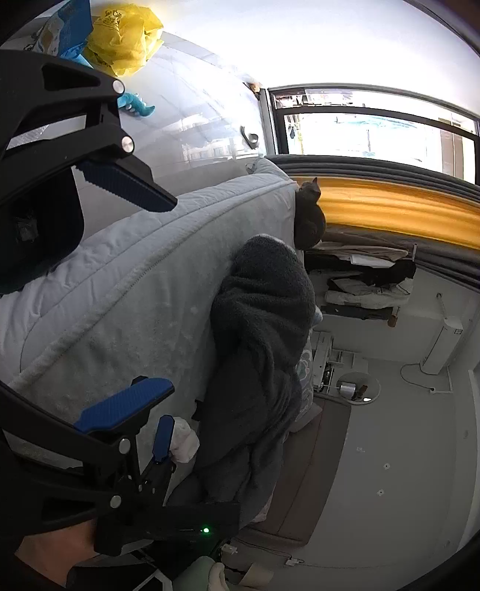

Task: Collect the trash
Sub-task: 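Move both tools back over the bed toward the white tissue balls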

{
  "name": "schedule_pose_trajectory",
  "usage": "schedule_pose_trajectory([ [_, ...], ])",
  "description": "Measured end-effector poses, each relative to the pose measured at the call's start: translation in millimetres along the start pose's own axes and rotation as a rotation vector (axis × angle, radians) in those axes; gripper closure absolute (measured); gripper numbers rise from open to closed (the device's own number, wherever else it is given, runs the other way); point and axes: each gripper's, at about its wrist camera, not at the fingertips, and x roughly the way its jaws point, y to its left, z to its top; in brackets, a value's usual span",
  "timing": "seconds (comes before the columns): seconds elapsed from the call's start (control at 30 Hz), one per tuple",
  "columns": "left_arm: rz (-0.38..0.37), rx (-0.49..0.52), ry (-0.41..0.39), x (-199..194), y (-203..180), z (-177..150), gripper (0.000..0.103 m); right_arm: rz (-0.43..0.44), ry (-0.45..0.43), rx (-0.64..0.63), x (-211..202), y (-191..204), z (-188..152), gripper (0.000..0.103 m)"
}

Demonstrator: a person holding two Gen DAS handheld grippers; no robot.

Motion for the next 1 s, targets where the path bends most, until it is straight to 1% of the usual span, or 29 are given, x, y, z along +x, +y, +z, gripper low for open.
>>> schedule_pose_trajectory([
  [0.2, -0.048, 0.005, 0.025, 18.8, -22.5, 3.5, 0.010, -0.024, -0.024, 0.007, -13.6, -30.4, 6.2, 0.014],
  [0.3, -0.058, -0.008, 0.034, 26.2, -25.6, 4.5, 0.010, -0.049, -0.033, 0.005, -17.9, -46.7, 7.5, 0.014],
  [0.4, -0.065, 0.019, 0.042, 37.6, -34.9, 5.5, 0.010, -0.074, -0.032, 0.008, -20.4, -65.6, 7.0, 0.014],
  [0.53, -0.075, 0.037, 0.052, 53.0, -44.2, 10.4, 0.010, -0.109, -0.026, 0.019, -24.7, -92.8, 4.6, 0.014],
  [0.67, -0.098, 0.042, 0.046, 68.0, -54.0, 18.1, 0.010, -0.139, -0.029, 0.030, -32.8, -116.8, 3.6, 0.014],
  [0.8, -0.116, 0.056, 0.058, 84.2, -66.8, 22.5, 0.010, -0.149, -0.028, 0.034, -38.5, -135.7, -0.7, 0.014],
  [1.0, -0.187, 0.018, 0.113, 110.9, -87.2, 22.5, 0.010, -0.195, -0.010, 0.013, -42.7, -161.5, -9.7, 0.014],
])
